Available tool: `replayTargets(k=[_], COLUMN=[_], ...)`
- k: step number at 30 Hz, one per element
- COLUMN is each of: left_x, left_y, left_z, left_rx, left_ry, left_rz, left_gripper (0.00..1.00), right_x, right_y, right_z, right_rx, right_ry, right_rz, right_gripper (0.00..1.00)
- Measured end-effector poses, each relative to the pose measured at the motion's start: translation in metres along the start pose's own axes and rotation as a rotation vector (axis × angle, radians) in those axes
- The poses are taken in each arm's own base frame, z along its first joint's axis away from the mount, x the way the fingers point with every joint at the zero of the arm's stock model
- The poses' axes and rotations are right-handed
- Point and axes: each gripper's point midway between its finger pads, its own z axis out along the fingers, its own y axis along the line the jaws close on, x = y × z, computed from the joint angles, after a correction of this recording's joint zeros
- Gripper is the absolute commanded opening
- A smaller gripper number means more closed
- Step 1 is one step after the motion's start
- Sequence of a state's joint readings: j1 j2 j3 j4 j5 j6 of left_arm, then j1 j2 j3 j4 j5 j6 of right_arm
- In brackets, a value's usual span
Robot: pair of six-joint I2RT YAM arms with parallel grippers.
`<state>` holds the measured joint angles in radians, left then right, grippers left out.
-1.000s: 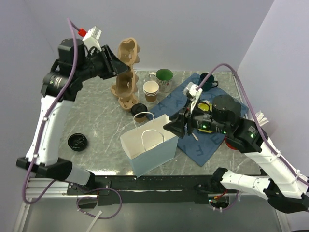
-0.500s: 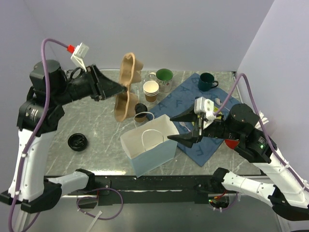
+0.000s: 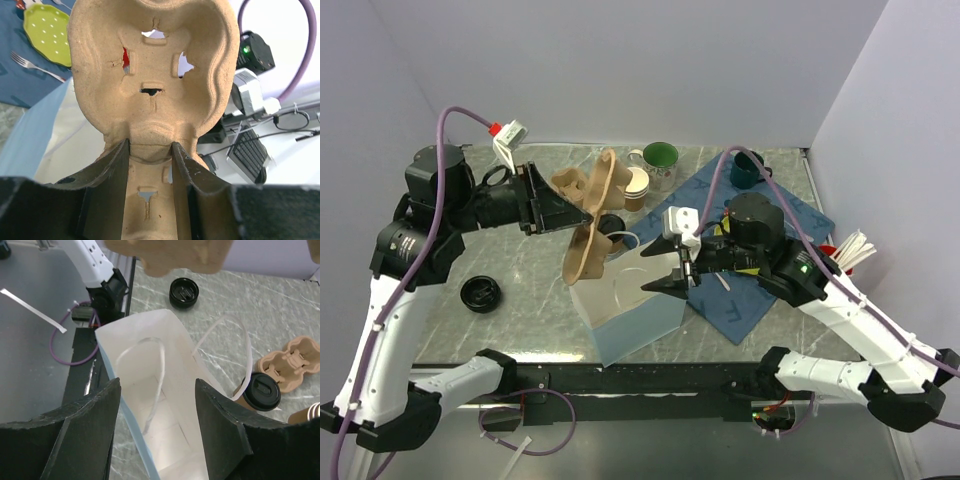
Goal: Pack the takeout coffee
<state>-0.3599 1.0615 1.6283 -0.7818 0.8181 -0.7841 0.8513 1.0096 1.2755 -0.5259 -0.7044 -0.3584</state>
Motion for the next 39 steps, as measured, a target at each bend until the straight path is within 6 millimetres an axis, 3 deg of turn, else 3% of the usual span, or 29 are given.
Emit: replayTargets(k=[12, 15, 16, 19, 29, 39], left_x=[0.028, 0.035, 0.037, 0.044, 0.061, 0.066], left_y=[0.002, 0.004, 0.005, 0.008, 0.037, 0.05], left_z=[0.006, 0.011, 0.012, 0.017, 0.029, 0.037], left_rx=[0.037, 0.041, 0.042, 0.041, -0.025, -0.064], left_ry=[0.088, 0.117, 0.125, 0.153, 0.189, 0.196], left_rz=[-0.019, -0.028, -0.031, -0.037, -0.028, 0.025], left_gripper=[0.15, 0.15, 0.14, 0.14, 0.13, 0.14], right_x=[0.004, 0.003, 0.004, 0.009, 0.024, 0.029], right_y=[-0.002, 0.003, 0.004, 0.01, 0.029, 0.037], right_z=[0.007, 0.008, 0.009, 0.012, 0.011, 0.005], right_rx=[-0.031, -0.046, -0.052, -0.07, -0.093, -0.089], right_ry=[0.022, 0.009, 0.009, 0.011, 0.002, -0.022], right_rz=[-0.035, -0.045, -0.047, -0.049, -0.077, -0.128], right_gripper=[0.62, 0.42, 0.27, 0.01, 0.0, 0.0])
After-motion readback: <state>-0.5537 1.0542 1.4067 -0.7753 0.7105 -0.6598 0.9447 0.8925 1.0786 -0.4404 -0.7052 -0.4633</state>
